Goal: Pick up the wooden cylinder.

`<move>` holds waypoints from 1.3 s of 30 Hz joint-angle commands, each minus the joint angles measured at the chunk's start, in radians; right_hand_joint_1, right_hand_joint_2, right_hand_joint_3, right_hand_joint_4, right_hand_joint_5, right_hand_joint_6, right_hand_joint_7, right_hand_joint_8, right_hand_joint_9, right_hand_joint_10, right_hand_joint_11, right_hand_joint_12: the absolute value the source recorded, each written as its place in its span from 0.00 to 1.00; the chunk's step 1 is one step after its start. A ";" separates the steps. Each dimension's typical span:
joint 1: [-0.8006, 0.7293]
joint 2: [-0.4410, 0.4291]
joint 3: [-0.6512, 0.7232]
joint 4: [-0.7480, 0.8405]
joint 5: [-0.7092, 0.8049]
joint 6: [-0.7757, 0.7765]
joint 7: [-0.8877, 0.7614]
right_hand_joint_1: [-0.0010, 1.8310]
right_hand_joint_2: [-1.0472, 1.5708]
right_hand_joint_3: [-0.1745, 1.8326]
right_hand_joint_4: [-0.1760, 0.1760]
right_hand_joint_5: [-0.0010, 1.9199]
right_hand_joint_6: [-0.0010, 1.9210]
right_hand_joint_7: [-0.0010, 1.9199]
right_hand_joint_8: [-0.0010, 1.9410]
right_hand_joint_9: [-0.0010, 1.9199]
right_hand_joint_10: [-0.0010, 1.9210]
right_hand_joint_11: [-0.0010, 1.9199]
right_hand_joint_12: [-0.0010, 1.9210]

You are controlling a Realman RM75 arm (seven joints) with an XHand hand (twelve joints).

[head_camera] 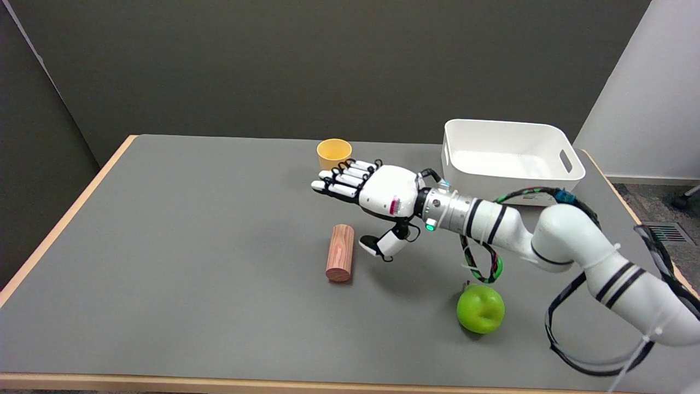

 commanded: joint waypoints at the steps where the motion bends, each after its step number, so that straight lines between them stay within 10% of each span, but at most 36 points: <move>1: 0.232 0.041 -0.116 -0.188 0.010 -0.280 -0.223 0.48 0.65 0.57 0.56 0.00 0.00 0.00 0.00 0.00 0.17 0.00 0.47; 24: 0.318 0.029 -0.271 -0.475 0.051 -0.448 -0.282 0.47 0.64 0.58 0.54 0.00 0.00 0.00 0.00 0.00 0.16 0.00 0.42; 27: 0.319 0.004 -0.383 -0.316 0.320 -0.520 -0.421 0.47 0.64 0.58 0.54 0.00 0.00 0.00 0.00 0.00 0.16 0.00 0.42; 28: 0.326 0.026 -0.295 -0.469 0.099 -0.462 -0.297 0.47 0.64 0.58 0.54 0.00 0.00 0.00 0.00 0.00 0.16 0.00 0.42; 39: 0.374 -0.014 -0.325 -0.516 0.100 -0.478 -0.297 0.48 0.65 0.59 0.54 0.00 0.01 0.00 0.00 0.00 0.17 0.00 0.41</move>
